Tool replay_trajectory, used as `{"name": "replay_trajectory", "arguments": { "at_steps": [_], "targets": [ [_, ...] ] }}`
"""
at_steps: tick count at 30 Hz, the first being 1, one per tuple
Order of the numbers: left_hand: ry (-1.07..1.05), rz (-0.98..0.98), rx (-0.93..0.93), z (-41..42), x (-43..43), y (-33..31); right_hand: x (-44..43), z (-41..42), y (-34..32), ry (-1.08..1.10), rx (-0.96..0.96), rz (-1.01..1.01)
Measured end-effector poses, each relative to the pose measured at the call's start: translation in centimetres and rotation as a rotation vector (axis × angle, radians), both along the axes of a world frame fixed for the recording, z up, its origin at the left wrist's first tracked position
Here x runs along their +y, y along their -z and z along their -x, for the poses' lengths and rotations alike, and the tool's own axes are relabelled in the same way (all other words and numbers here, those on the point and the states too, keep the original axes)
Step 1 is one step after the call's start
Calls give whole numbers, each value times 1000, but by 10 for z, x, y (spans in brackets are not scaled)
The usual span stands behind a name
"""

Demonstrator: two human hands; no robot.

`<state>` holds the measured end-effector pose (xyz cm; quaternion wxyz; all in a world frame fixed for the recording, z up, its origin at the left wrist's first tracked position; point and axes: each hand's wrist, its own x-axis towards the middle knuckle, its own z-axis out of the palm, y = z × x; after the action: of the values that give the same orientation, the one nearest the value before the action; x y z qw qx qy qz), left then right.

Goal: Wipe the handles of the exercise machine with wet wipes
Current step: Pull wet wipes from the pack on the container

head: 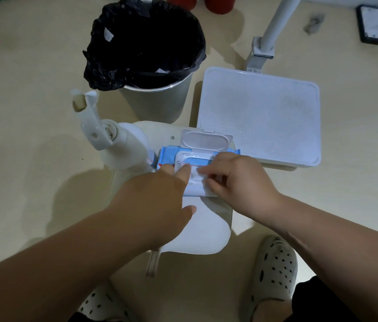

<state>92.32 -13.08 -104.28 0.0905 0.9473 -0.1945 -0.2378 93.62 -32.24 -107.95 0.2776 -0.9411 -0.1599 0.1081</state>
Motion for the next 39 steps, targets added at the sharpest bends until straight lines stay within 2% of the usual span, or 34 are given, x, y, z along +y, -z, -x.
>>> {"name": "replay_trajectory", "arguments": {
  "at_steps": [4,10,15,25,28,33,39],
  "targets": [
    [36,-7,67,2,1,1,-3,-1,5,-100,27,-7],
    [51,-90,106,-2,-1,3,-5,-6,4,37,-11,-12],
    [45,-83,121,0,0,5,3,-13,10,3,-34,17],
    [24,-38,151,-5,2,7,13,-13,17,-62,-140,175],
    [40,-29,145,-5,3,7,14,-12,18,-103,-102,265],
    [35,-25,123,-6,4,6,4,-12,16,-98,-71,115],
    [80,-59,107,-4,-2,4,-10,-9,13,37,63,-150]
  ]
}}
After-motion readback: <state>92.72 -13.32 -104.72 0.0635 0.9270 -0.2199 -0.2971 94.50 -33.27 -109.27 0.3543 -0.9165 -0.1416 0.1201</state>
